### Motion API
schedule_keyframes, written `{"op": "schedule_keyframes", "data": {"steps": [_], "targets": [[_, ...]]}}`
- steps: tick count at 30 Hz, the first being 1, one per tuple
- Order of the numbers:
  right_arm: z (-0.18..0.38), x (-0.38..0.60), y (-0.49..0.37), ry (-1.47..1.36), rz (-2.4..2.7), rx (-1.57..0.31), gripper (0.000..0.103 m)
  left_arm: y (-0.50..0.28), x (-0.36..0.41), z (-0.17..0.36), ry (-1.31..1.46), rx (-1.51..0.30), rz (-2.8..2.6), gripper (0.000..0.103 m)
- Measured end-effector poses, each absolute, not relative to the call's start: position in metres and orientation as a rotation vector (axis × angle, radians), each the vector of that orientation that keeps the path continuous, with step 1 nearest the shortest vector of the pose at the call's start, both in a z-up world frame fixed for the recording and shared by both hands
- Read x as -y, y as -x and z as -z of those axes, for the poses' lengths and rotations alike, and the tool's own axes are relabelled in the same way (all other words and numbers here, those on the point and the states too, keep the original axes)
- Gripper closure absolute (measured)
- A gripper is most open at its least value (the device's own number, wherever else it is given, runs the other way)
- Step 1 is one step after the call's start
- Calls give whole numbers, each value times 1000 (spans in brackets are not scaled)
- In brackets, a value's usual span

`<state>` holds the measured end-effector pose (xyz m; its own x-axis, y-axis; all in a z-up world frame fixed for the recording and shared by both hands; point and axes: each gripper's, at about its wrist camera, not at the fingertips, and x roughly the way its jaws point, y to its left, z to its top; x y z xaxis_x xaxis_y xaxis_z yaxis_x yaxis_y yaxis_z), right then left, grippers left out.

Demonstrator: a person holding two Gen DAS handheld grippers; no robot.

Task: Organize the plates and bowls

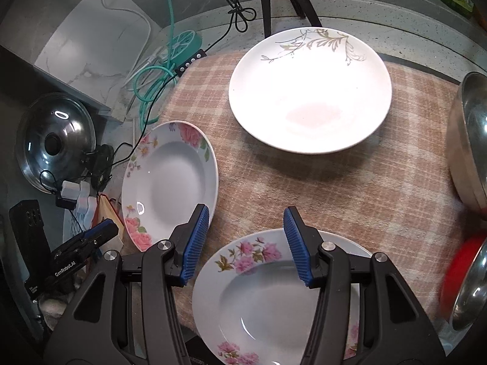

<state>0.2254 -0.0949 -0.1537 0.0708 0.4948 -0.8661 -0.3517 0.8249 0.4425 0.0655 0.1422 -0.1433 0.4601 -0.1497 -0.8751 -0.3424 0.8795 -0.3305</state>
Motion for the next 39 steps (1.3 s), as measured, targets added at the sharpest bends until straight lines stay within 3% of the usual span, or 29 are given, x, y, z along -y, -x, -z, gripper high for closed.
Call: {"op": "schedule_keyframes", "data": {"steps": [16, 19, 23, 32, 39], "targets": [[177, 50, -243, -156, -661, -1408, 50, -104, -159, 163, 436, -1165, -126, 66], [179, 44, -243, -149, -671, -1412, 61, -108, -162, 166, 435, -1170, -122, 66], [181, 39, -243, -135, -671, -1413, 64, -111, -164, 168, 435, -1174, -115, 66], [185, 31, -245, -102, -677, -1426, 84, -114, -159, 171, 436, -1177, -85, 83], [187, 28, -244, -82, -677, -1428, 87, -116, -158, 172, 430, -1174, -81, 85]]}}
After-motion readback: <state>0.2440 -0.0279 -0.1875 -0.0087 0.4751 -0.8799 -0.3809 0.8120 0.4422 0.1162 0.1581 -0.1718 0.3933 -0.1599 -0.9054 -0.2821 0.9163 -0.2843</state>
